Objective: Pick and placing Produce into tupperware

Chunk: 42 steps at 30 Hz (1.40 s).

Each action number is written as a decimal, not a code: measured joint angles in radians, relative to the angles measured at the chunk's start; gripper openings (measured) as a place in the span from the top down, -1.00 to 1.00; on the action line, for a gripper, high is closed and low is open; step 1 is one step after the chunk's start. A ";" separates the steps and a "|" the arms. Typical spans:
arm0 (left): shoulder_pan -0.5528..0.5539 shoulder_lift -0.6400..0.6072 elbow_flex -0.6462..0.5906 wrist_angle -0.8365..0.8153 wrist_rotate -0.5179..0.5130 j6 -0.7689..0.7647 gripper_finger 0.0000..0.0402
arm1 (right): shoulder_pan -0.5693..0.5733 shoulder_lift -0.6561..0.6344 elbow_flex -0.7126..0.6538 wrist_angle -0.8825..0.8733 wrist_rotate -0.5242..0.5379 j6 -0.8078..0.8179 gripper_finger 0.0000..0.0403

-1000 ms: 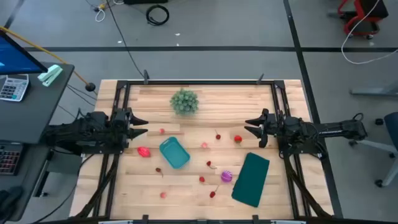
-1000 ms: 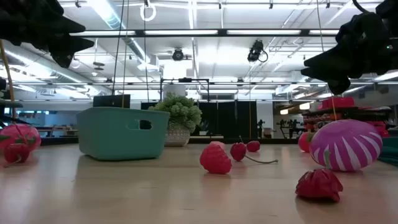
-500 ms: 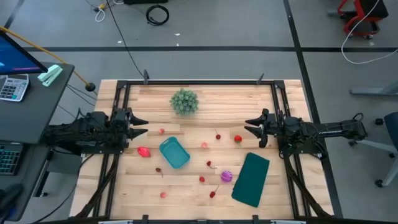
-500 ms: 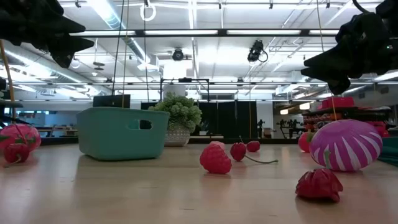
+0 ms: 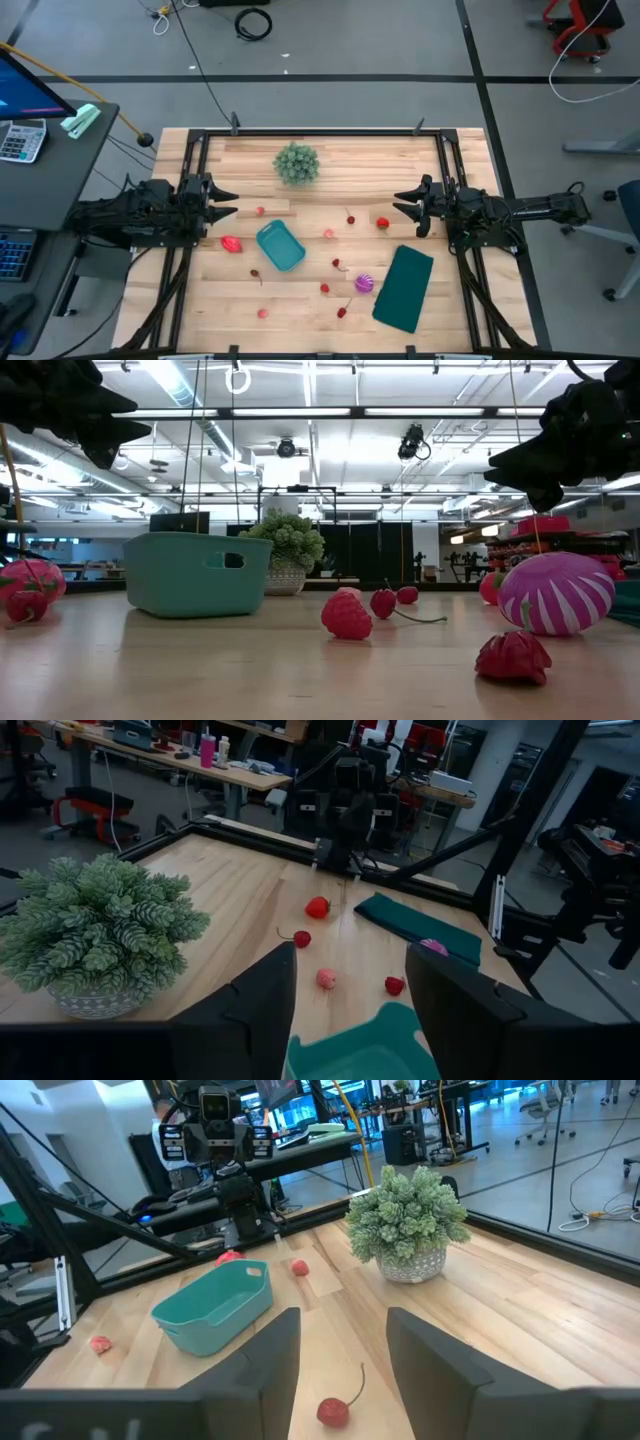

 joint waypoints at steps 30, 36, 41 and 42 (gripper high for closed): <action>0.000 0.000 0.000 0.000 0.000 0.000 0.04 | 0.000 0.000 0.000 0.000 0.000 0.000 0.21; 0.000 0.000 0.000 0.000 0.000 0.000 0.01 | 0.000 0.000 0.000 0.000 0.000 0.000 0.21; 0.000 0.000 0.000 0.000 0.000 0.000 0.00 | 0.000 0.000 0.000 0.000 0.000 0.000 0.21; 0.000 0.000 0.000 0.000 0.000 0.000 0.01 | 0.000 0.000 0.000 0.000 0.000 0.000 0.21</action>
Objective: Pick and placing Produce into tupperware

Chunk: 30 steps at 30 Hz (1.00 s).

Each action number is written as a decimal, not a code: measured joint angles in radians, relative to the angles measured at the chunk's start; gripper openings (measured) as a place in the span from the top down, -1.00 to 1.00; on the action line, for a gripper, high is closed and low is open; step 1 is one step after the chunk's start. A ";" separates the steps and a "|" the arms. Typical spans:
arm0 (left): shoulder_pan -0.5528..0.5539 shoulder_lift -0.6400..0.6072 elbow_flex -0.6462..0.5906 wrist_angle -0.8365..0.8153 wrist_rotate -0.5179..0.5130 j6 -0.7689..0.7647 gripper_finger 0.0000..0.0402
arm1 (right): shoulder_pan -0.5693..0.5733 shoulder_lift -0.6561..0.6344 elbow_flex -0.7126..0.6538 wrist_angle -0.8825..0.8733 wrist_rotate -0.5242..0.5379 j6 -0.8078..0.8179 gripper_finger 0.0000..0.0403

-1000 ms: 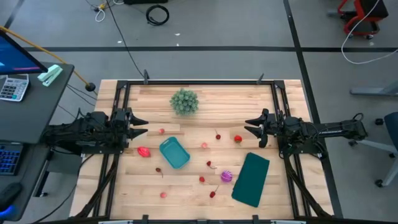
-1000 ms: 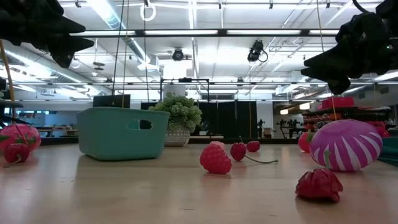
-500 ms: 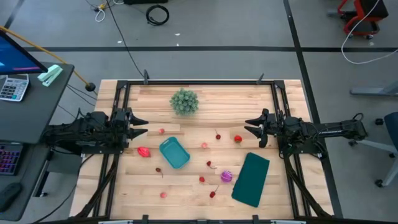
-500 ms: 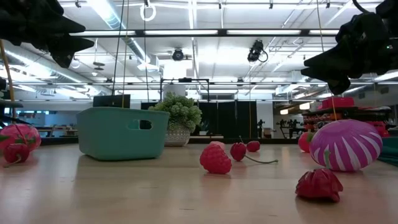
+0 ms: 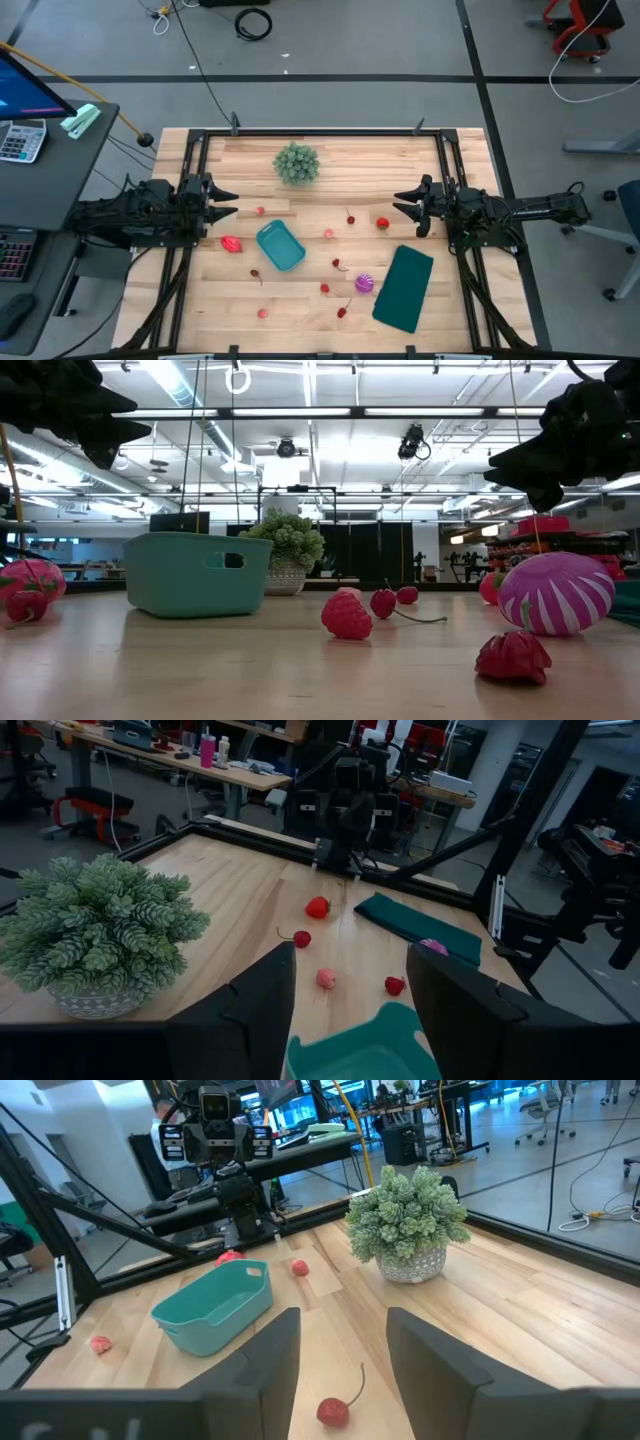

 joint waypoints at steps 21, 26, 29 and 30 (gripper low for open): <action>0.000 0.000 0.000 -0.008 0.001 -0.112 0.03 | 0.000 0.000 0.000 0.000 0.000 0.000 0.21; 0.000 0.000 0.000 -0.007 -0.008 0.016 0.00 | 0.000 0.000 0.000 0.000 0.000 0.000 0.21; 0.000 0.000 0.000 -0.007 -0.008 0.083 -0.01 | 0.000 0.000 0.000 0.000 0.000 0.000 0.21; 0.000 0.000 0.000 -0.006 -0.008 0.091 -0.01 | 0.000 0.000 0.000 0.000 0.000 0.000 0.21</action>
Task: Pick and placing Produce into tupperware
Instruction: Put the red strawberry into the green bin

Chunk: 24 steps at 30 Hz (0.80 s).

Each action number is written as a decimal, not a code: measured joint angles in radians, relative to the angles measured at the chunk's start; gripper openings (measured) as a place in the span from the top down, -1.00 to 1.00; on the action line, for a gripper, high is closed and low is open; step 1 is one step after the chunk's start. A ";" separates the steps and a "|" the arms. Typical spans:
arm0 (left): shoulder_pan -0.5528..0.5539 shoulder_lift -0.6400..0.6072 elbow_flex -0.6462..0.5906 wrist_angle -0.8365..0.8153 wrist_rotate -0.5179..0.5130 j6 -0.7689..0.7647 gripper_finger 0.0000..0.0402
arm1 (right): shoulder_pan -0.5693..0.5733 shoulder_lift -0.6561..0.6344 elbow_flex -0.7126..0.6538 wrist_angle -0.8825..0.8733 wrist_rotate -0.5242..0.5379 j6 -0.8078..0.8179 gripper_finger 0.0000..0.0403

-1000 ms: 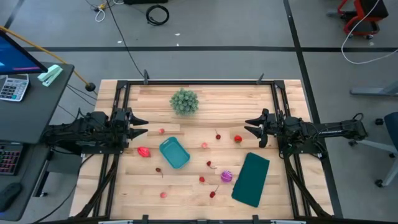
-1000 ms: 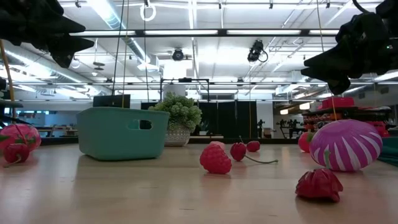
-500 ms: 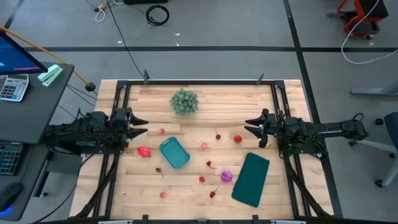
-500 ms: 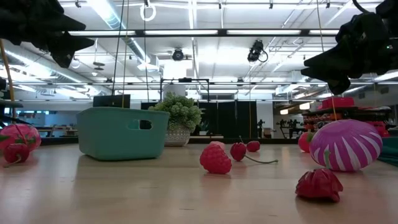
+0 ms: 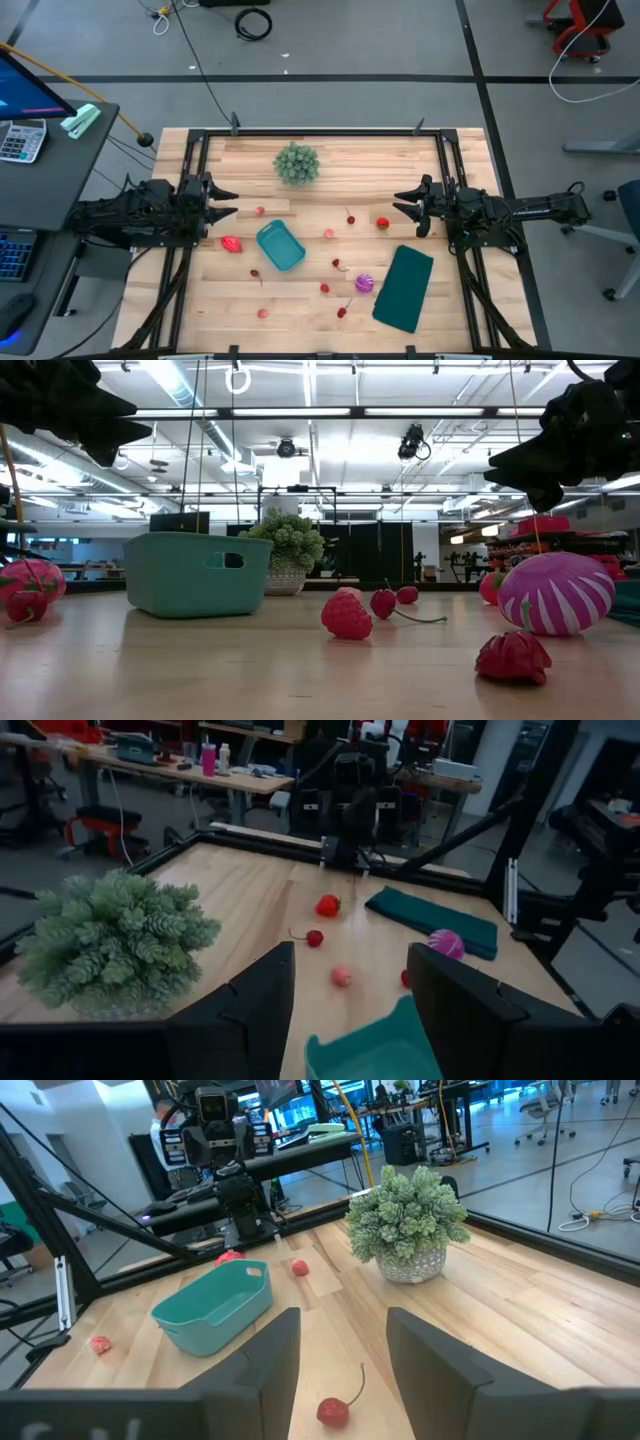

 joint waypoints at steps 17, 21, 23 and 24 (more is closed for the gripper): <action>0.000 0.000 0.000 -0.014 0.000 -0.007 0.03 | 0.000 0.000 0.000 0.000 0.000 0.000 0.21; 0.000 0.000 0.000 -0.031 0.001 -0.066 0.02 | 0.000 0.000 0.000 0.000 0.000 0.000 0.21; 0.000 0.000 0.000 -0.044 0.001 -0.076 0.04 | 0.000 0.000 0.000 0.000 0.000 0.000 0.21; 0.000 0.000 0.000 -0.048 0.001 -0.089 0.04 | 0.000 0.000 0.000 0.000 0.000 0.000 0.21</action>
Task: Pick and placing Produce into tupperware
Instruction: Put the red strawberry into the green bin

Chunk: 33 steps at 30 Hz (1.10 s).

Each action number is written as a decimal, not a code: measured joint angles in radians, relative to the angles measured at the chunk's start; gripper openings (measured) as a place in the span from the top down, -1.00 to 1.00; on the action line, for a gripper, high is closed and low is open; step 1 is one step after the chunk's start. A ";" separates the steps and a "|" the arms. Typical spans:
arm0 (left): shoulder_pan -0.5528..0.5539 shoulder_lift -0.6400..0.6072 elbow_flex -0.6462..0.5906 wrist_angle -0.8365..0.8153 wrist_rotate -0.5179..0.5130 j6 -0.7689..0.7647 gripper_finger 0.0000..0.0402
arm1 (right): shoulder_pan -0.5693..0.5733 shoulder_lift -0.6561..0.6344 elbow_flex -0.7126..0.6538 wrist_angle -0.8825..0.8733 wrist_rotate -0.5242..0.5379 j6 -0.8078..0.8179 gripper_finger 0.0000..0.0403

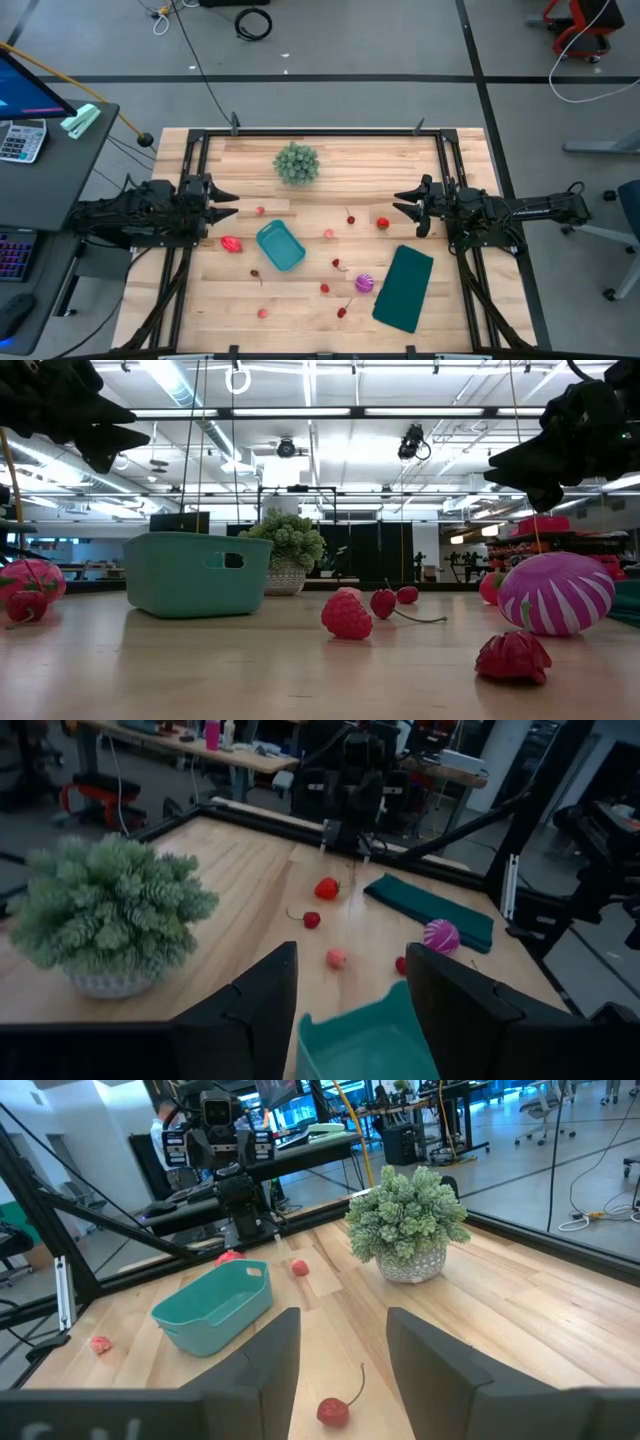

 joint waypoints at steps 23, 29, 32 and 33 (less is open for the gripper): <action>0.000 0.000 0.000 -0.006 -0.008 0.025 0.07 | -0.021 0.000 0.033 0.070 0.163 0.229 0.21; 0.000 0.000 0.000 -0.005 -0.008 0.025 0.07 | 0.021 0.043 0.033 0.131 0.048 0.453 0.21; 0.000 0.000 0.000 -0.005 -0.008 0.025 0.07 | 0.078 0.109 0.033 0.286 0.049 0.411 0.21; 0.000 0.000 0.000 -0.006 -0.008 0.025 0.07 | 0.100 0.138 0.034 0.362 0.048 0.367 0.21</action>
